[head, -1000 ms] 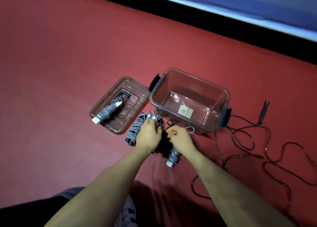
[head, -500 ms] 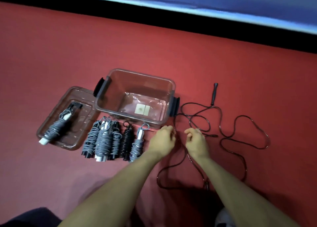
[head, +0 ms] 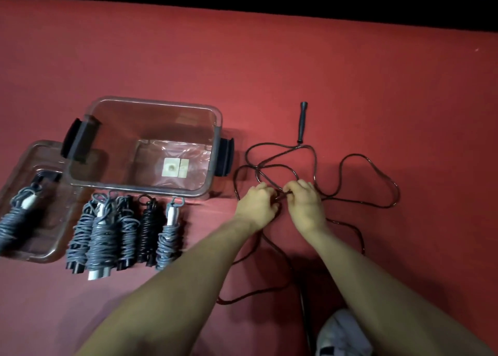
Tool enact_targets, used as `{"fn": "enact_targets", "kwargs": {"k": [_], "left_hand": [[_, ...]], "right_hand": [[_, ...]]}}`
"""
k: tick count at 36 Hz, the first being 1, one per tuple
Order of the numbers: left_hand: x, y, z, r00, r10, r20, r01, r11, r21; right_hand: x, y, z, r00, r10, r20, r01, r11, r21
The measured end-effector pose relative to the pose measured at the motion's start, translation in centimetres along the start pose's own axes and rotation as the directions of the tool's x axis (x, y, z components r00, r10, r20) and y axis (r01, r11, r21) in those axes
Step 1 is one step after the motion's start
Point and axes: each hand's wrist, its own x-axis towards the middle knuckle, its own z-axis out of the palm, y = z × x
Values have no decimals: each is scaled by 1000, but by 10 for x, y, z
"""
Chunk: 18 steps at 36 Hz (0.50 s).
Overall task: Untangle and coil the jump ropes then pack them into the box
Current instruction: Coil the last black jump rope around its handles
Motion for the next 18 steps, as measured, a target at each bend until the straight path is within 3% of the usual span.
{"fn": "enact_targets", "kwargs": {"k": [8, 14, 18], "left_hand": [[-14, 17, -36, 981, 79, -178, -91, 994, -63], [-45, 43, -103, 919, 189, -347, -218, 975, -46], [-73, 65, -153, 873, 205, -443, -252, 967, -48]], "right_hand": [[7, -21, -34, 983, -19, -182, 44, 990, 136], [13, -55, -79, 986, 86, -142, -41, 956, 292], [6, -94, -124, 988, 123, -90, -59, 852, 520]]}}
